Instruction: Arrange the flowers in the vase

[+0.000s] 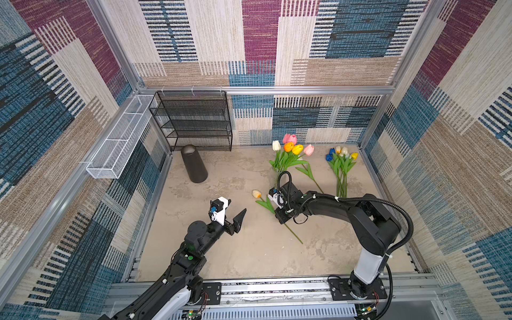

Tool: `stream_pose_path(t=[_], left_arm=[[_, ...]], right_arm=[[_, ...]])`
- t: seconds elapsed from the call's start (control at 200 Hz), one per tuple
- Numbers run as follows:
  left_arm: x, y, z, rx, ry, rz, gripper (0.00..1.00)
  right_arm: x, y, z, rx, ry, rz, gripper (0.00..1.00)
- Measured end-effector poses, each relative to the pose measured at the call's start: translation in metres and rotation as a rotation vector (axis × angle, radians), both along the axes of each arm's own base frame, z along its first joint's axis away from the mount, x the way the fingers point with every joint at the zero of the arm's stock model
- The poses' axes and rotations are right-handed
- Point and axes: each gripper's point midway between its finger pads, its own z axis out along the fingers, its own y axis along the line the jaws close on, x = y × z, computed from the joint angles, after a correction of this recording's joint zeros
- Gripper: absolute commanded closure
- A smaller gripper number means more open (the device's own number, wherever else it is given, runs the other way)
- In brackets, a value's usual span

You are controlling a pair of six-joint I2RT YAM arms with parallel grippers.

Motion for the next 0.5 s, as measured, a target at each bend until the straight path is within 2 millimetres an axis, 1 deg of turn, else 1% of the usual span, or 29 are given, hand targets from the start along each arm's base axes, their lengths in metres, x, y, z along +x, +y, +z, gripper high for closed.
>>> stream_pose_path(t=[0.07,0.125,0.185,0.22,0.29,0.341,0.351,0.401,0.426,0.456,0.491,0.501], left_arm=[[0.001,0.0,-0.001,0.005,0.002,0.002,0.19],[0.001,0.0,-0.003,0.008,0.007,0.003,0.19],[0.001,0.001,-0.003,0.009,0.008,0.009,0.19],[0.002,0.002,-0.002,0.008,0.005,0.013,0.19],[0.003,0.005,0.001,0.003,-0.005,0.032,0.19],[0.002,0.007,0.004,-0.002,-0.015,0.04,0.2],[0.002,0.008,0.005,-0.004,-0.018,0.044,0.2],[0.003,0.01,0.008,-0.01,-0.031,0.06,0.2],[0.003,0.011,0.01,-0.012,-0.038,0.063,0.2],[0.004,0.013,0.012,-0.015,-0.045,0.075,0.2],[0.005,0.015,0.014,-0.017,-0.053,0.087,0.2],[0.005,0.015,0.014,-0.017,-0.056,0.088,0.2]], right_arm=[[0.0,-0.003,0.002,-0.029,0.007,-0.005,1.0],[0.001,-0.002,0.009,-0.025,0.009,-0.004,1.0],[0.003,0.006,0.026,0.013,-0.005,0.01,1.0],[0.005,0.012,0.041,0.049,-0.024,0.026,1.0],[0.014,0.029,0.083,0.149,-0.086,0.059,1.0],[0.02,0.044,0.121,0.24,-0.152,0.094,1.0],[0.021,0.045,0.126,0.251,-0.16,0.098,1.0],[0.023,0.056,0.164,0.337,-0.233,0.134,1.0],[0.024,0.06,0.186,0.388,-0.279,0.151,1.0],[0.025,0.064,0.209,0.438,-0.336,0.167,1.0],[0.025,0.066,0.241,0.508,-0.419,0.185,1.0],[0.024,0.067,0.246,0.52,-0.434,0.188,1.0]])
